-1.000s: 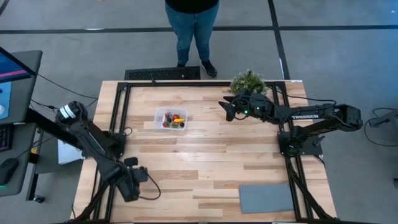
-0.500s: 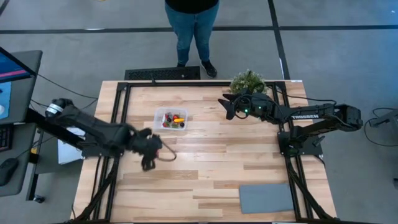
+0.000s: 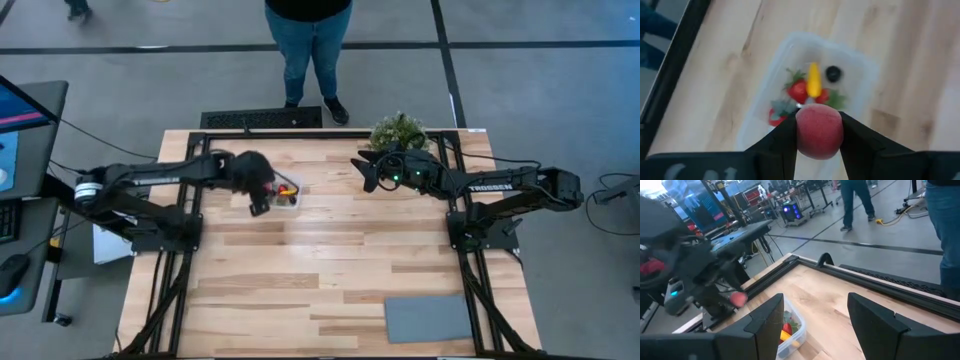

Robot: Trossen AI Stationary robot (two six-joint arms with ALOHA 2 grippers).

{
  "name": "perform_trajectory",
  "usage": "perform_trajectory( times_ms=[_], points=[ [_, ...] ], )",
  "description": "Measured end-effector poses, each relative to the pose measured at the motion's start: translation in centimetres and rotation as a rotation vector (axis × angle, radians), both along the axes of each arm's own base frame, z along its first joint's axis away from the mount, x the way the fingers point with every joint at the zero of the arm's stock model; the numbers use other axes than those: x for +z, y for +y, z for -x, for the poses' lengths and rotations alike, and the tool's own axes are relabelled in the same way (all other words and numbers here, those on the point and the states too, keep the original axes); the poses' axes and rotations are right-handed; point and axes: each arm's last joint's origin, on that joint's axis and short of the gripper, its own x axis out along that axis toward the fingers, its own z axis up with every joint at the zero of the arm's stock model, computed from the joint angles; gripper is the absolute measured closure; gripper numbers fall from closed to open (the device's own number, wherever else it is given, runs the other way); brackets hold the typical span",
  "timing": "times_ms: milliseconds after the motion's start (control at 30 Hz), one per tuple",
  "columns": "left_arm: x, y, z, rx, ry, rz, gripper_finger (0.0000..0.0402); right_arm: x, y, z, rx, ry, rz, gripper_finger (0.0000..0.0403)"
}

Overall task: Pick and placing Produce into tupperware
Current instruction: Put the apricot into the transparent bin

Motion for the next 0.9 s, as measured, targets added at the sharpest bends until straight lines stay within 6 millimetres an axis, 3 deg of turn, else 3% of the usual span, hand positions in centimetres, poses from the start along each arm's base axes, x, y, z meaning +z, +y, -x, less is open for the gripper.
perform_trajectory(
  times_ms=[300,700,900],
  points=[
    [-3.6,3.9,-1.8,0.012,0.085,0.054,0.0286,0.0,-0.6,0.2,-0.022,0.000,0.000,0.0159],
    [-8.3,4.9,-3.4,-0.008,0.245,0.116,0.0281,0.0,-0.6,0.2,-0.018,0.009,0.017,0.0159],
    [-8.5,5.1,-3.8,-0.007,0.218,0.093,0.0277,0.0,-0.6,0.2,-0.017,0.011,0.020,0.0159]
  ],
)
